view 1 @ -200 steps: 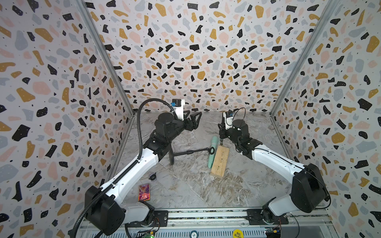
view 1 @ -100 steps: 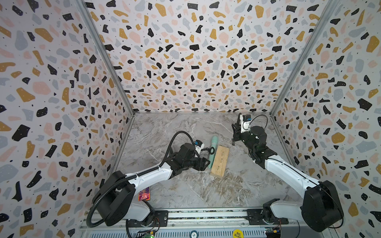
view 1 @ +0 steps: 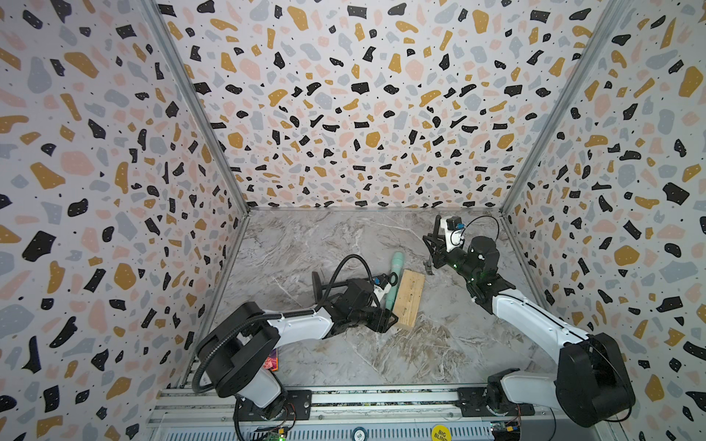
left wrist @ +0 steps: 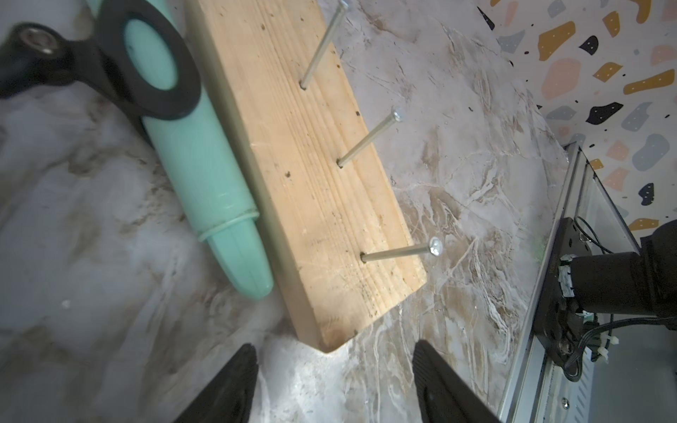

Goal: Use a claw hammer to pull out a nail
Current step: Adjust the mounting plate at the center of the board.

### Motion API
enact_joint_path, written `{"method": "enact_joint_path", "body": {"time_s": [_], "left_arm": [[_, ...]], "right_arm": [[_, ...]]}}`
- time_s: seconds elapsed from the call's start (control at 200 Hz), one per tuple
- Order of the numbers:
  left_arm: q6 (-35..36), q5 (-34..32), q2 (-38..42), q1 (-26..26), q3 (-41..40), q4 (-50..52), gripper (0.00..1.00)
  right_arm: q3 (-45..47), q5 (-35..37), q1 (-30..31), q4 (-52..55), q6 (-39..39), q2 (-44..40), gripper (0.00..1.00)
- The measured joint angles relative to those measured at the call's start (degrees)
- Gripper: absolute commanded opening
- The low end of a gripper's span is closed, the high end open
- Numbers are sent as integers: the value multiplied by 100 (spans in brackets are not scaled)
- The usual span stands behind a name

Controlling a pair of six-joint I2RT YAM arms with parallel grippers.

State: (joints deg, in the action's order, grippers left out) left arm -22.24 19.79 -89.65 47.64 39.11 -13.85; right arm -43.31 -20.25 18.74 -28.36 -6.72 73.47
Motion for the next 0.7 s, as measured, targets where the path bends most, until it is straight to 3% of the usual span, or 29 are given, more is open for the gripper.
{"method": "enact_joint_path", "body": {"time_s": [0.285,0.701], "left_arm": [[-44,334,-450,107,107,-713,70],[-494,354,-509,660,118,-1335,70]], "right_arm": [[-2,-361,-160,4,-13,7,0],[20,50,-216,-278,-289,90,0]]}}
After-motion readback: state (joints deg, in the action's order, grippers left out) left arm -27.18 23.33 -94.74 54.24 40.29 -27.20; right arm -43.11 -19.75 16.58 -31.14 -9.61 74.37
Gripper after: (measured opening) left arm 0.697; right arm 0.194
